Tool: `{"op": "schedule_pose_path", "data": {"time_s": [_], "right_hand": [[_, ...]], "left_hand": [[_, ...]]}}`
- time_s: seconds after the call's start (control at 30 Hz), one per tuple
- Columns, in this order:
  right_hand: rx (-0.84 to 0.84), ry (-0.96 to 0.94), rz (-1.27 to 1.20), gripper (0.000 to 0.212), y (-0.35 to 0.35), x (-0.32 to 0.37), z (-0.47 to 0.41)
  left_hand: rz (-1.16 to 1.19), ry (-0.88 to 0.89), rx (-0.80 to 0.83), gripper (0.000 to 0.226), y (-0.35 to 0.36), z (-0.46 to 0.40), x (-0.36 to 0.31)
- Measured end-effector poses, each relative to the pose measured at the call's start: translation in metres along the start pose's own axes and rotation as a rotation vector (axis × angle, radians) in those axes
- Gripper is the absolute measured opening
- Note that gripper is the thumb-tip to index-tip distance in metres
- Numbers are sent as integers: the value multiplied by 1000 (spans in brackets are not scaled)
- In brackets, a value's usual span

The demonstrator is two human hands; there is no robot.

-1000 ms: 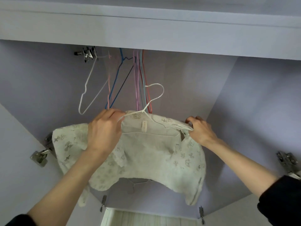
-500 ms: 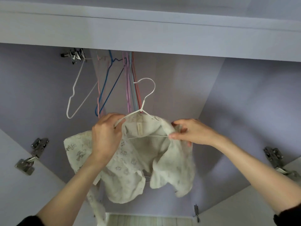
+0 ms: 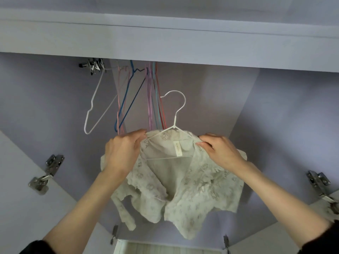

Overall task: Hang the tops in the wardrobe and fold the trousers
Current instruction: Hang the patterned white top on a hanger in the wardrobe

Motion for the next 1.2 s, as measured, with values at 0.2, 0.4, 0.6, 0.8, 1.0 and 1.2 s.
{"op": "schedule_pose_path", "data": {"time_s": [0.2,0.4,0.6,0.8,1.0,1.2], "right_hand": [[23,-51,131,27,10,0,2],[-127,23,-42,22,-8,-19,12],[-214,188,-277,16,-23,-41,26],[-186,190,-224,15,-36,-54,31],[-204,132,-76,23,-45,-65,32],[-146,-27,30,24,-36,-41,27]], "left_hand": [[-1,11,56,14,3,1,-11],[136,-58,279,26,15,9,19],[125,-114,254,18,8,1,47],[158,-47,331,15,6,-11,37],[203,-71,262,6,-2,-19,39],[124,118,328,49,14,-17,-3]]}}
Point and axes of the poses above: each hand's wrist, its own z-axis away from the middle knuckle, its own y-axis out of the palm, x = y × z, the point moved 4 cm from there along -z, towards the middle knuckle, and after that the axes turned 8 degrees about -y, right-handed, at the moved point
